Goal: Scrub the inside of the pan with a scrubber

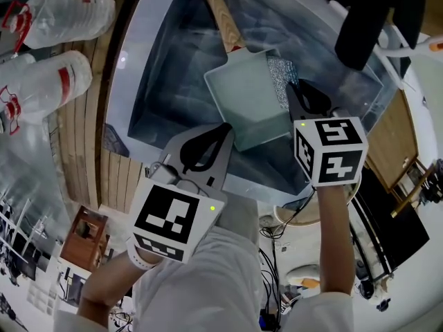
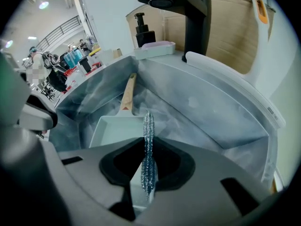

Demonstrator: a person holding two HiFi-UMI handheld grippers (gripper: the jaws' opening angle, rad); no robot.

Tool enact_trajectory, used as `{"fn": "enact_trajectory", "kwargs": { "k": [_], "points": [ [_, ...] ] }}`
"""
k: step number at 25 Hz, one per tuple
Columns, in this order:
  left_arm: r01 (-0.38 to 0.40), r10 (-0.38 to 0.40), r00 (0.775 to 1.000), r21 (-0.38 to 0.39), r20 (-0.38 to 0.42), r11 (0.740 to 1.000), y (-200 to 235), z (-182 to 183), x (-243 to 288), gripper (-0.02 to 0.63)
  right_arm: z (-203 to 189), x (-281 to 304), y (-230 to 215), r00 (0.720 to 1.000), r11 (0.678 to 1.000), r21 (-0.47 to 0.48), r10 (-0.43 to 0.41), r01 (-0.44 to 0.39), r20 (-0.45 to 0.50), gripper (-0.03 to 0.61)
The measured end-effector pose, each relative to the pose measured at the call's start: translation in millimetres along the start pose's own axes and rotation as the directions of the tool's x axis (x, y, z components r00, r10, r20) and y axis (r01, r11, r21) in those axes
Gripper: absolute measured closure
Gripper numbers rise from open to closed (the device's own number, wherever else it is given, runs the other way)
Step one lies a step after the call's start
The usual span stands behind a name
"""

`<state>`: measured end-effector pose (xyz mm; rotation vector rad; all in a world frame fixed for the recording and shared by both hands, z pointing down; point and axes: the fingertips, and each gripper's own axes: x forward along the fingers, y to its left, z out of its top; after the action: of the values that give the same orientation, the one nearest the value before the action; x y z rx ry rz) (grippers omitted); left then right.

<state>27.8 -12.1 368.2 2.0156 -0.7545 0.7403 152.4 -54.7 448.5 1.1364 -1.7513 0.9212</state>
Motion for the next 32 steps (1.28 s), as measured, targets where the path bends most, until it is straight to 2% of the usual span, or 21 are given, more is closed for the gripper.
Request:
{"fn": "enact_trajectory", "kwargs": {
  "k": [5, 13, 17, 23, 27, 29, 32],
  "points": [
    [-0.002, 0.001, 1.000, -0.014, -0.011, 1.000, 0, -3, 1, 0.607, 10, 4, 1, 1.000, 0.999, -0.028, -0.018, 0.018, 0.003, 0.528],
    [0.000, 0.000, 1.000, -0.025, -0.002, 1.000, 3, -3, -2, 0.609, -31, -12, 1, 0.991, 0.996, -0.014, -0.094, 0.094, -0.090, 0.528],
    [0.001, -0.001, 1.000, -0.025, 0.002, 1.000, 2, -2, -3, 0.607, -32, -10, 1, 0.989, 0.992, -0.005, -0.122, 0.122, -0.087, 0.528],
    [-0.004, 0.004, 1.000, -0.023, 0.001, 1.000, 6, -1, -6, 0.607, 4, 3, -1, 0.993, 0.994, 0.001, -0.113, 0.113, -0.025, 0.528],
    [-0.005, 0.005, 1.000, -0.027, 0.001, 1.000, 8, -3, -7, 0.607, 13, 7, 1, 0.994, 0.994, -0.017, -0.110, 0.109, -0.014, 0.528],
    [-0.003, 0.003, 1.000, -0.028, 0.001, 1.000, 8, -4, -7, 0.607, 13, 7, 3, 0.995, 0.994, -0.045, -0.102, 0.101, -0.014, 0.528],
    [0.000, 0.000, 1.000, -0.030, 0.001, 1.000, 7, -4, -8, 0.608, 14, 8, 10, 0.998, 0.989, -0.135, -0.059, 0.057, -0.011, 0.529]
  ]
}}
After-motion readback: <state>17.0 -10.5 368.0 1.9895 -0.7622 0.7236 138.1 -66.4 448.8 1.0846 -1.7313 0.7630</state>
